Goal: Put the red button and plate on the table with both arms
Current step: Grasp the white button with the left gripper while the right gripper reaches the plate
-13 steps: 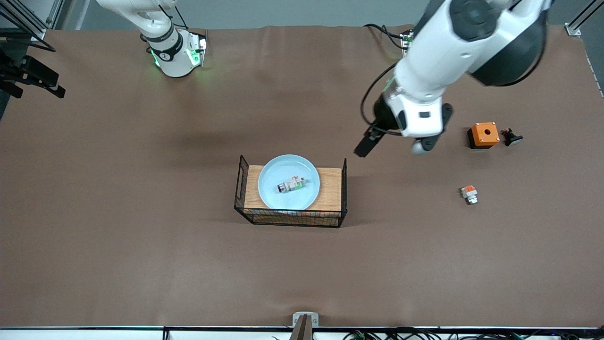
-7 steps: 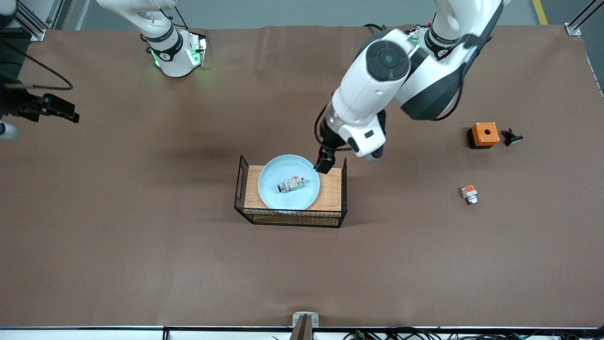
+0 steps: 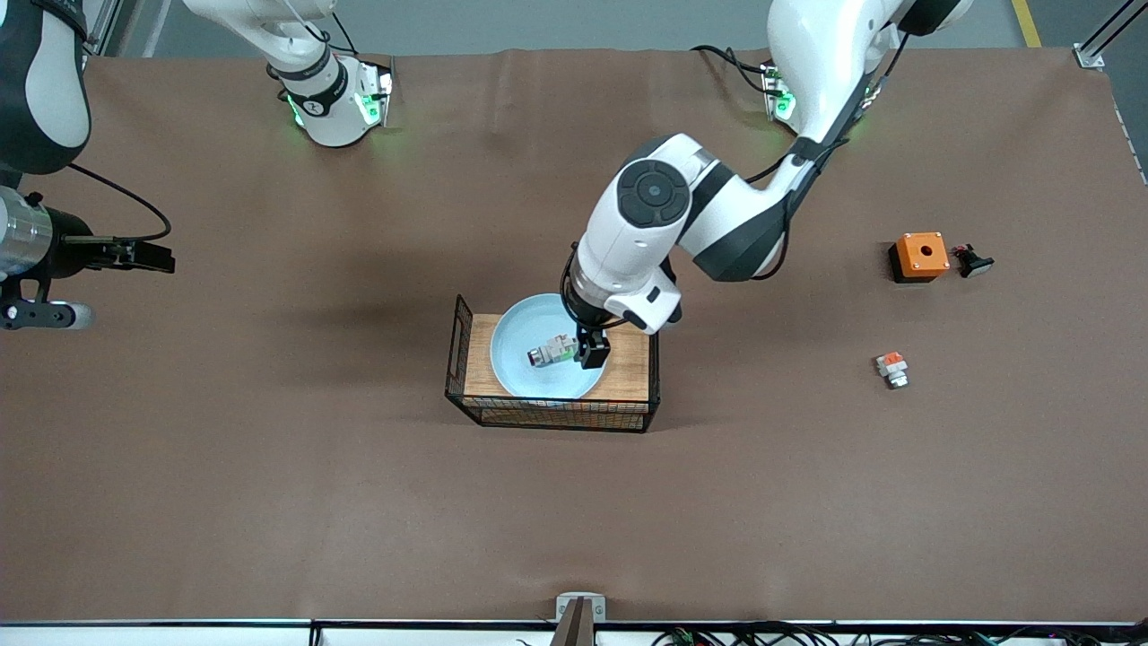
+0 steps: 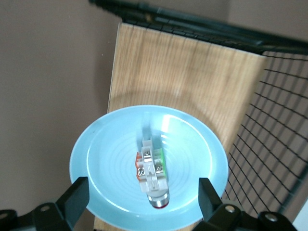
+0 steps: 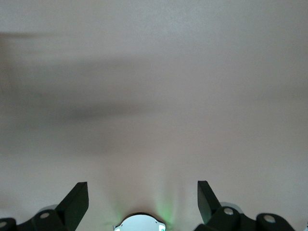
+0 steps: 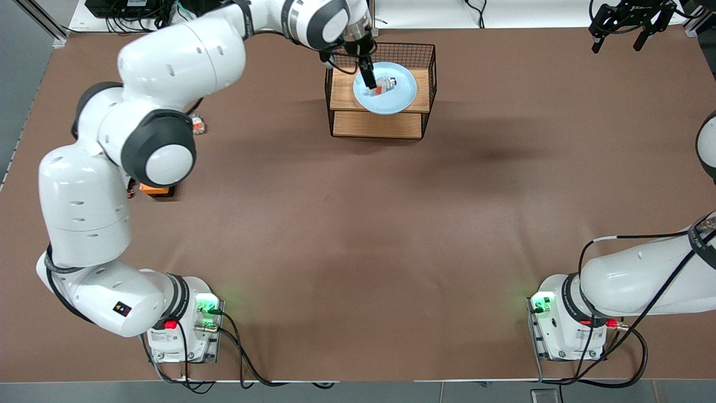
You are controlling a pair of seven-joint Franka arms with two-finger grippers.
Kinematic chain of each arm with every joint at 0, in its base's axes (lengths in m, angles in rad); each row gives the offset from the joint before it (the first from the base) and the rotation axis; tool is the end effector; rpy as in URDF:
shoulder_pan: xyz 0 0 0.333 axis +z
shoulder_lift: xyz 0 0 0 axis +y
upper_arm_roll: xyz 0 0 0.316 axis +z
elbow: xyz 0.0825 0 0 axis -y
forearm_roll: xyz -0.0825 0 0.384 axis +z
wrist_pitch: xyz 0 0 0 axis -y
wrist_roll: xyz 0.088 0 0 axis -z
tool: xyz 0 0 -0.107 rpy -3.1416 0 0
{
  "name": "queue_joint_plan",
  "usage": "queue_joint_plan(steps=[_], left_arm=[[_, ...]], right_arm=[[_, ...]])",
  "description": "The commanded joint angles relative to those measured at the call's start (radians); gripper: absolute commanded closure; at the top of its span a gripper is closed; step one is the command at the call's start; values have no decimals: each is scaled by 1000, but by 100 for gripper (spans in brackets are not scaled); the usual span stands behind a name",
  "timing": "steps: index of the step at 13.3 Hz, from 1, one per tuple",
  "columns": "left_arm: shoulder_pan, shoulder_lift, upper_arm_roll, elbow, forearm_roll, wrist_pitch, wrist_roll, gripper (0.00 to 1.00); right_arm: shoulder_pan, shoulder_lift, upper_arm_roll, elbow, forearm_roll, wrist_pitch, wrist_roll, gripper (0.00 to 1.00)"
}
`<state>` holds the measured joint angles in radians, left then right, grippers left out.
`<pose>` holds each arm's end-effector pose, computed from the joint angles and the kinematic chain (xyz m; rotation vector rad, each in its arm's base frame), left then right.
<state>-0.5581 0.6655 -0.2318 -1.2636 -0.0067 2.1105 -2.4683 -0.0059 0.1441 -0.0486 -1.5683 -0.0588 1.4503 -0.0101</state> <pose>0.5613 -0.5030 0.3932 1.8946 2.2535 -0.2285 0.5750 -0.0365 0.5355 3.0567 -0.0676 -0.4058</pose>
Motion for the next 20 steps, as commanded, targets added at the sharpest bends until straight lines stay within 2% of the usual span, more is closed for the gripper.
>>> queue_joint_plan(steps=[1,8,11,12,14,17,18,19,20], left_arm=[[-13,29,12,43,10,-1,-43,0],[-17,61,11,43,7,80,-104,0],[-23,80,12,43,7,92,-104,0],[-31,82,12,43,7,94,-103,0],[-36,85,14,43,7,95,-104,9],[-36,86,14,39,7,94,-104,19],[-36,89,14,38,7,94,-104,29],[-36,95,14,39,8,95,-103,33],[-34,100,14,39,7,95,-103,33]], right_arm=[[-12,3,1,19,31,-13,13,0],[104,0,10,13,36,-1,463,0],[202,-3,12,14,40,15,788,0],[231,-4,10,14,81,25,903,0],[271,-5,10,13,148,64,1132,0],[389,0,10,13,148,134,1375,0],[432,6,9,14,146,154,1450,0],[461,20,10,13,146,191,1513,0],[486,32,9,14,146,224,1585,0]])
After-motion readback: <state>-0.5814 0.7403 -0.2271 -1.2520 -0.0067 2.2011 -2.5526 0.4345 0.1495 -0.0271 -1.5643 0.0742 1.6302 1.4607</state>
